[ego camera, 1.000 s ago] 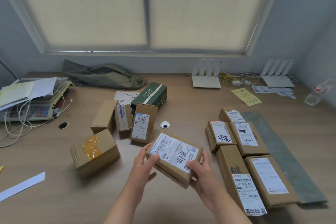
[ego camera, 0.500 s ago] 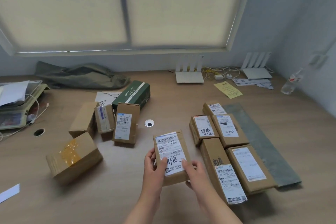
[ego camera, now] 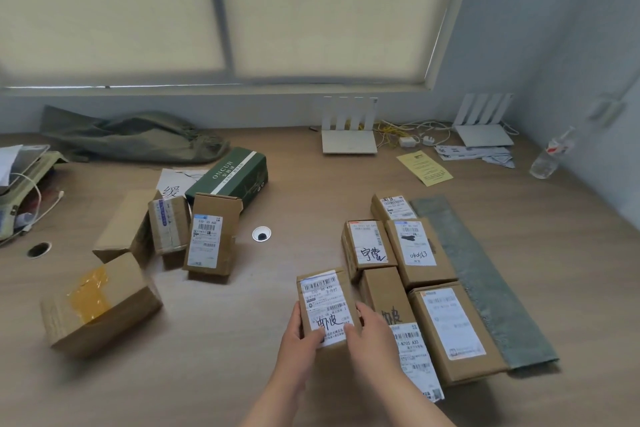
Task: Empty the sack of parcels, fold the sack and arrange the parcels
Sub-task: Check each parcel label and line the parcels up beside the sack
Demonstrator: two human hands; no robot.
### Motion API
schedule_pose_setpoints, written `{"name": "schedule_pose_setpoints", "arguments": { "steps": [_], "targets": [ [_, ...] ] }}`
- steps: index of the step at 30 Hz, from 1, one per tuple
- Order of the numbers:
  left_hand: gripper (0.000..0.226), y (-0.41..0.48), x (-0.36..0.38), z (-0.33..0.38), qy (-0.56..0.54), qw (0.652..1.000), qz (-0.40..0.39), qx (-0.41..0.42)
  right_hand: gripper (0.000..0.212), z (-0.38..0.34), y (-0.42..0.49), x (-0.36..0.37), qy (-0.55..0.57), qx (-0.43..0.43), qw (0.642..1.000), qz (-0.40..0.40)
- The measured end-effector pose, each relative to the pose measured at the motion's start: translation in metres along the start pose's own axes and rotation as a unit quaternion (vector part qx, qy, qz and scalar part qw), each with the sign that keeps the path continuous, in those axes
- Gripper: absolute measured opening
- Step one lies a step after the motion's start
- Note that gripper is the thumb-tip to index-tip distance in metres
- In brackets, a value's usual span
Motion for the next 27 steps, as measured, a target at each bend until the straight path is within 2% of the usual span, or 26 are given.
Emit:
{"name": "schedule_pose_setpoints", "arguments": {
  "steps": [8,15,20,27],
  "targets": [
    [0.068,0.038,0.012,-0.023,0.02,0.999,0.037,-0.005,0.025,0.012,0.035,0.005,-0.147,0.007,0.989,-0.035],
    [0.073,0.054,0.022,-0.036,0.051,0.998,0.035,0.007,0.038,0.025,0.05,0.012,-0.271,-0.003,0.961,-0.054],
    [0.074,0.055,0.028,-0.034,0.04,0.998,0.042,-0.003,0.041,0.029,0.054,0.007,-0.298,-0.049,0.952,-0.046],
    [0.075,0.059,0.031,-0.035,0.068,0.997,0.028,-0.012,0.023,0.031,0.054,0.006,-0.275,-0.096,0.956,-0.03]
  ]
}}
Point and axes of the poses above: each hand's wrist, its own y-axis towards the middle knuckle, its own x-axis out of the palm, z = x × y, the point moved 2 cm from there along y, towards the middle knuckle, and after that the axes turned 7 degrees about -z, right-handed, at the moved point
